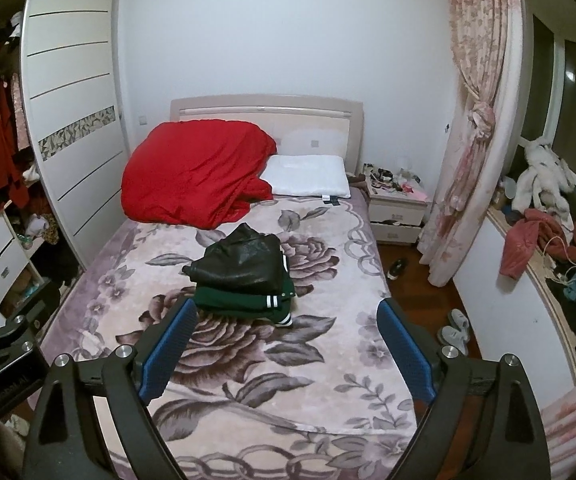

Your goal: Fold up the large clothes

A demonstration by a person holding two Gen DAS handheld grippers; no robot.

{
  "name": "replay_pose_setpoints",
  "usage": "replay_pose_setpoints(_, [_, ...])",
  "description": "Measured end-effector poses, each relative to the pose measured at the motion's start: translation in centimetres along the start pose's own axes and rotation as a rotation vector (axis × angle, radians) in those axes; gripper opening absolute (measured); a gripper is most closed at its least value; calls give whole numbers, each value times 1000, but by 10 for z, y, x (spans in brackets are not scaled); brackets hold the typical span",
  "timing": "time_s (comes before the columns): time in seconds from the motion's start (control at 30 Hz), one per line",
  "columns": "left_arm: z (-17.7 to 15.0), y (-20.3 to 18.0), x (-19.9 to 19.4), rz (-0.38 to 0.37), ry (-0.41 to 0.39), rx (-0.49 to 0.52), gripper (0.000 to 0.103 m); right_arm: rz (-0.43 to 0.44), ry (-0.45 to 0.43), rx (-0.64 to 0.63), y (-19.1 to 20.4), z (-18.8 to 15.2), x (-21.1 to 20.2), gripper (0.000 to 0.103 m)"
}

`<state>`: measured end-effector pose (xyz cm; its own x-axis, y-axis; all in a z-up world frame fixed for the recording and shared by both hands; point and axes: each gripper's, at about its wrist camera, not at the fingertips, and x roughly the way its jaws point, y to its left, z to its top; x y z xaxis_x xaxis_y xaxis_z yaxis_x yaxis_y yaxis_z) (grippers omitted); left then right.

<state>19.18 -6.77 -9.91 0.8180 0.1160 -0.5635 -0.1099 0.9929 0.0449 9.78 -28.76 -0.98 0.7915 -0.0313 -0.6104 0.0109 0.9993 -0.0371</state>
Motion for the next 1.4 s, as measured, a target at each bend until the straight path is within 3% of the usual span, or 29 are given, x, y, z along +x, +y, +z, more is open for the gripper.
replay_pose_setpoints(1.4, [2,0,-11,13,-15,2,103,31,-1,-30,-2,-6,-8,96])
